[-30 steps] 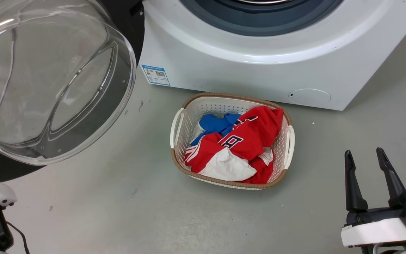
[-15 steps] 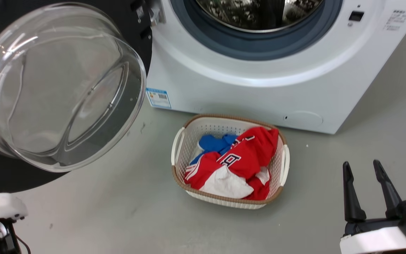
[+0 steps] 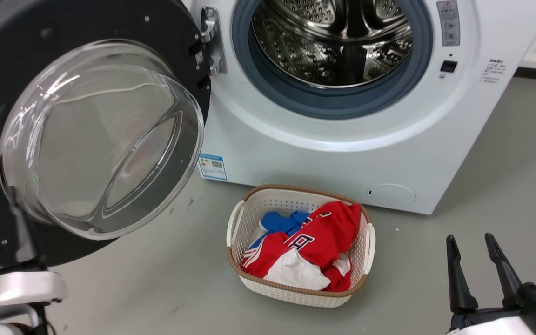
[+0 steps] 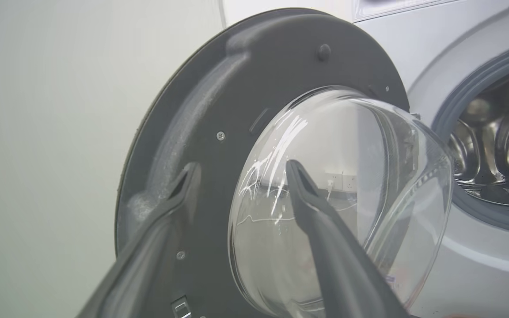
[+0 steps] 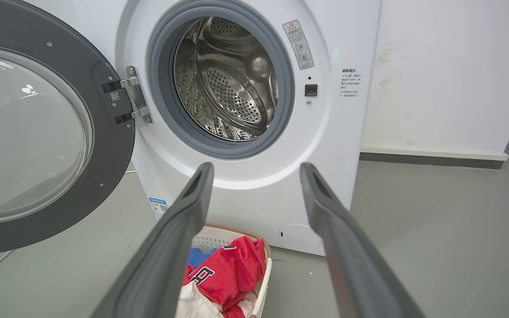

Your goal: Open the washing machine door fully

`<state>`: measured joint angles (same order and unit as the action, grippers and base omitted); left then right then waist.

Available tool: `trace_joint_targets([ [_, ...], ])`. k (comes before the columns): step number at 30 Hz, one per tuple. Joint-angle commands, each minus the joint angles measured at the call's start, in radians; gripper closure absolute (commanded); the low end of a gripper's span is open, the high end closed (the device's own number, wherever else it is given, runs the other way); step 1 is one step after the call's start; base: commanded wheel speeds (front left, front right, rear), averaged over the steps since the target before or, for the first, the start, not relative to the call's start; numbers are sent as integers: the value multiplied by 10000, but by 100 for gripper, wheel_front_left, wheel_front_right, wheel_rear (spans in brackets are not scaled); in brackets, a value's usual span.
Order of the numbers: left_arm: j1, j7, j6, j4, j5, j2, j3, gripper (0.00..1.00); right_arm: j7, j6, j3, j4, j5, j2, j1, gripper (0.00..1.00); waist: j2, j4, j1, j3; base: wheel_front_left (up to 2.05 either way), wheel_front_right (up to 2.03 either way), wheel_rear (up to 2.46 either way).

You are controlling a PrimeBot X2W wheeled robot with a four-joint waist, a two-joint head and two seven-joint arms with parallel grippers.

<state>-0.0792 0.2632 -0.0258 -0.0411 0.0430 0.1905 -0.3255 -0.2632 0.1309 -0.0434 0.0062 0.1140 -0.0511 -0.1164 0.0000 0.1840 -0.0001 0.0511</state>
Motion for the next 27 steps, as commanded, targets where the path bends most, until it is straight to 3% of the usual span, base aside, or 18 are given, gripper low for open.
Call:
trace_joint_targets([
  [1, 162, 22, 82, 241, -131, -76, 204, 0, -21, -2, 17, 7, 63, 19, -117, 0, 0, -60, 1, -154, 0, 0, 0],
  [13, 308, 22, 760, 931, -138, -744, 1800, 0, -21, -2, 53, -334, -22, 19, -273, 0, 0, -536, 1, -544, 0, 0, 0],
  [27, 610, 22, 959, 384, 232, -1225, 2870, 0, -21, -2, -19, -840, -173, 19, -459, 0, 0, -1152, 1, -541, 0, 0, 0],
])
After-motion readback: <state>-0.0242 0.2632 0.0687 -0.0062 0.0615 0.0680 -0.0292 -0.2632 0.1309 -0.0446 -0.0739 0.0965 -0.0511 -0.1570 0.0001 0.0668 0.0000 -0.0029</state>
